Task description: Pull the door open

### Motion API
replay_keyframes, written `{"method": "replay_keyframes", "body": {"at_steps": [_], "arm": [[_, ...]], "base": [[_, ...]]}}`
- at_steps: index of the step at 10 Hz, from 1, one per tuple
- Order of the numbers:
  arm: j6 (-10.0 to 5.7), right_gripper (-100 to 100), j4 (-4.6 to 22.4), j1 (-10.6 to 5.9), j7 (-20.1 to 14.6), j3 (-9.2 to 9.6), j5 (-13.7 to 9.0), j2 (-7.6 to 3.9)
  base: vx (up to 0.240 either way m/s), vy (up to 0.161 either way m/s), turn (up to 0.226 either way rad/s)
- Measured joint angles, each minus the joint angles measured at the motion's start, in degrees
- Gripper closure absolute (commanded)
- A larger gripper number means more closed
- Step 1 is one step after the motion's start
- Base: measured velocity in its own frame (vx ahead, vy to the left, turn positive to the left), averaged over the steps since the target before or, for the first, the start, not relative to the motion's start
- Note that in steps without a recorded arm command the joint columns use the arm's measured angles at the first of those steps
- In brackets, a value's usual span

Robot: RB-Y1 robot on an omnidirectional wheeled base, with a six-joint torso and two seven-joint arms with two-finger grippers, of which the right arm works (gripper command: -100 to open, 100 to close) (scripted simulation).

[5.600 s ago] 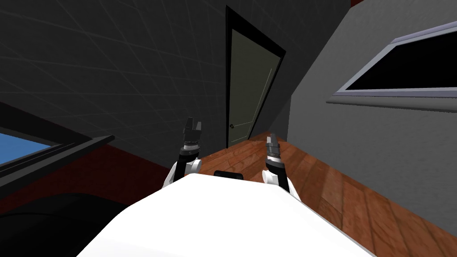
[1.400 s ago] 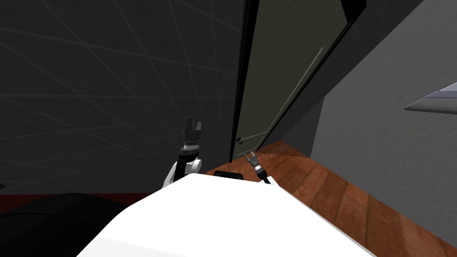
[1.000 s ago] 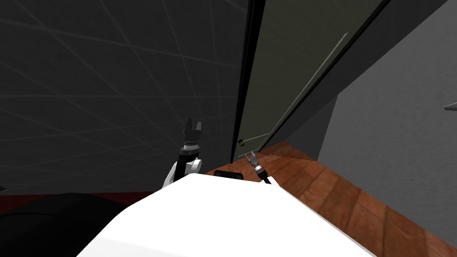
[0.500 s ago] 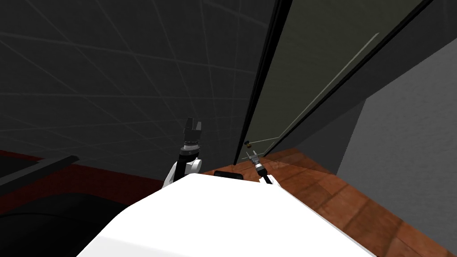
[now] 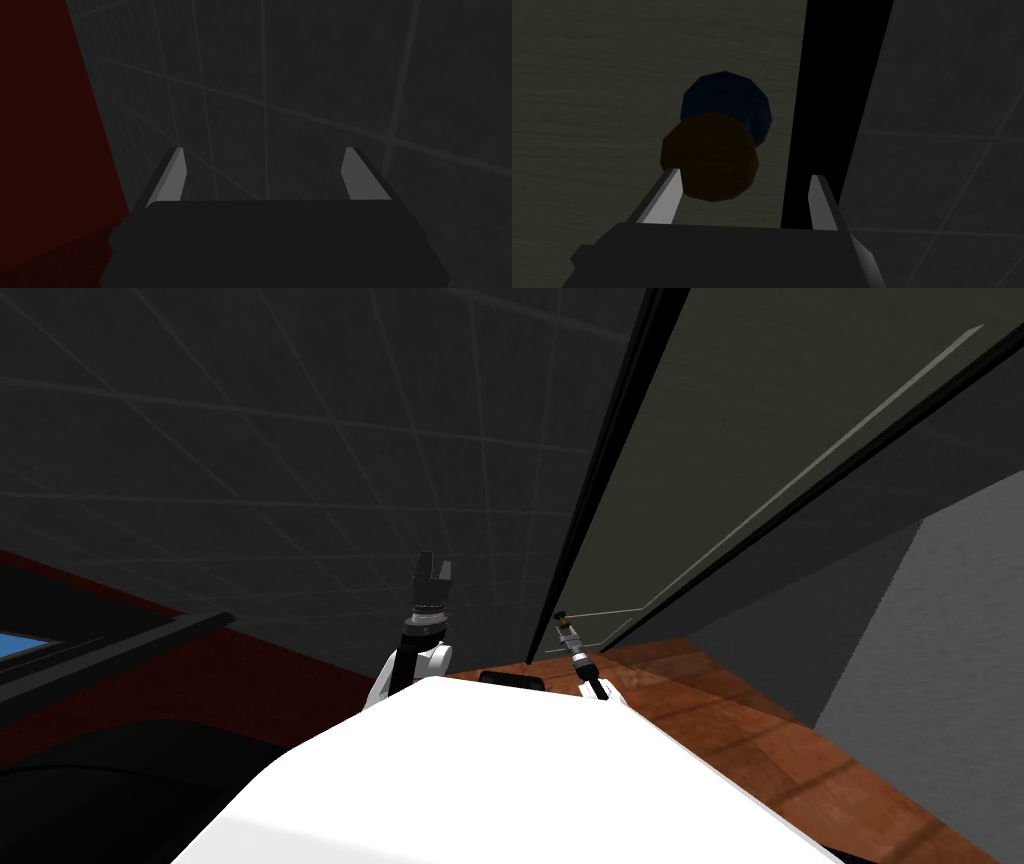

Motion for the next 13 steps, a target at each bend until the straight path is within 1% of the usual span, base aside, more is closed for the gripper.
{"method": "replay_keyframes", "body": {"at_steps": [1,2,4,6,7,9,11,13], "arm": [[-0.09,100,0.3,0.03,0.14,0.06,-0.03,0.13],[-0.09,100,0.09,0.06,0.08,-0.06,-0.05,-0.04],[-0.31,100,0.05,0.27,0.01,0.14,0.07,0.11],[-0.18,100,0.08,0.28,0.0,0.04,0.03,0.01],[-0.19,-100,0.08,0.28,0.0,0.05,0.03,0.02],[-0.59,-100,-0.38,0.56,-0.5,0.08,0.03,-0.79],[-1.32,-100,-0.27,0.62,-0.83,0.06,0.0,-1.51],[-1.57,-100,-1.28,1.26,-1.41,0.13,0.04,-2.27]], "base": [[-0.02,0.008,-0.052],[-0.004,0.006,-0.032],[-0.005,0.014,0.009],[0.0,0.0,0.0],[-0.12,0.033,0.013],[-0.196,0.036,-0.009],[-0.196,-0.052,-0.028],[-0.123,-0.072,-0.012]]}}
